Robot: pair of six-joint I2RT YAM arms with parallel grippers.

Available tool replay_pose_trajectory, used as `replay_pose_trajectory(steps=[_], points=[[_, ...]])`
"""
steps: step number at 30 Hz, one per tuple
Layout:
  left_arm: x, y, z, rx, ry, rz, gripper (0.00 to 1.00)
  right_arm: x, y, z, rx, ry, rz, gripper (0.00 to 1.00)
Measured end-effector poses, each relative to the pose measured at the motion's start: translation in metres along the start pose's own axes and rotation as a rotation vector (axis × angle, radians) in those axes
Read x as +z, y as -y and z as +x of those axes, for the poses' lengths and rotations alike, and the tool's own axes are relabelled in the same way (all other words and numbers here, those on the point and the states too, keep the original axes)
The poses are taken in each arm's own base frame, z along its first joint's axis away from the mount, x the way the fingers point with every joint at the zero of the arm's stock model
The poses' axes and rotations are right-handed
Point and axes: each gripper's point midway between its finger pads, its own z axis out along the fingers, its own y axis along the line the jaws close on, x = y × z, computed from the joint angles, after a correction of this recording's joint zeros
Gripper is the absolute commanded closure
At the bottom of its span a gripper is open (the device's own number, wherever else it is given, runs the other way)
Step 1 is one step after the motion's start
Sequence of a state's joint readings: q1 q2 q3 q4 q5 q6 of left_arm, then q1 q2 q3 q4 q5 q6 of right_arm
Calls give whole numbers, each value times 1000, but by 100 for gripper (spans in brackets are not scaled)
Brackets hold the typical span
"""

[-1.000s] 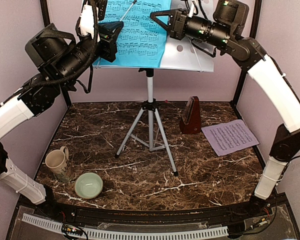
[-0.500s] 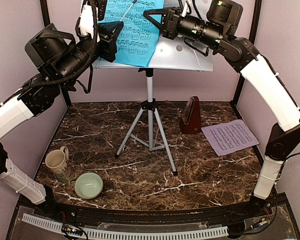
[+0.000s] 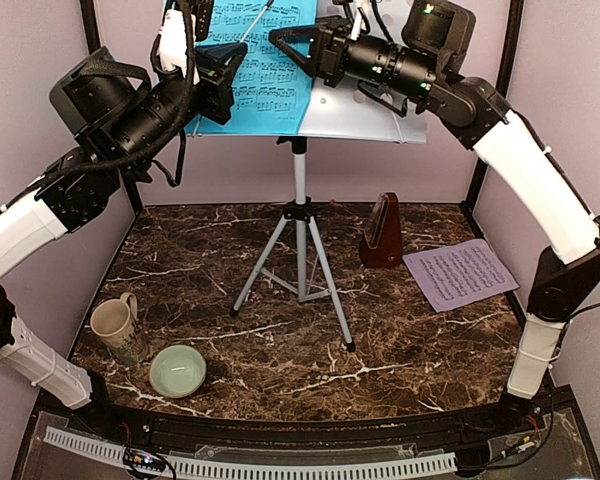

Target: Set up the instrument practice props

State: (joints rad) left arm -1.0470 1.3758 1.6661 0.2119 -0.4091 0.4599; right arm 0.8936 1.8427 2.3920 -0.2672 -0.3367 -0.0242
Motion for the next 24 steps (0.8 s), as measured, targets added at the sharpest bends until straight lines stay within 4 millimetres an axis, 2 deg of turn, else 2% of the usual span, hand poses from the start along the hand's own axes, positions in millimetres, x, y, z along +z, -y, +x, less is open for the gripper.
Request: replay_pose_trajectory(steps=[3,9,13,24], points=[[0,0,0,0,0,2,100,0,-2,-1,2,5,-1,58],[0,0,0,0,0,1,100,6,-7,1,7,11,-6,51],[0,0,0,1,-1,0,85,10,-10,4,8,10,-8,47],[-9,-13,-21,-36,63,-19,58,13,-8,10,7,3,10,46]])
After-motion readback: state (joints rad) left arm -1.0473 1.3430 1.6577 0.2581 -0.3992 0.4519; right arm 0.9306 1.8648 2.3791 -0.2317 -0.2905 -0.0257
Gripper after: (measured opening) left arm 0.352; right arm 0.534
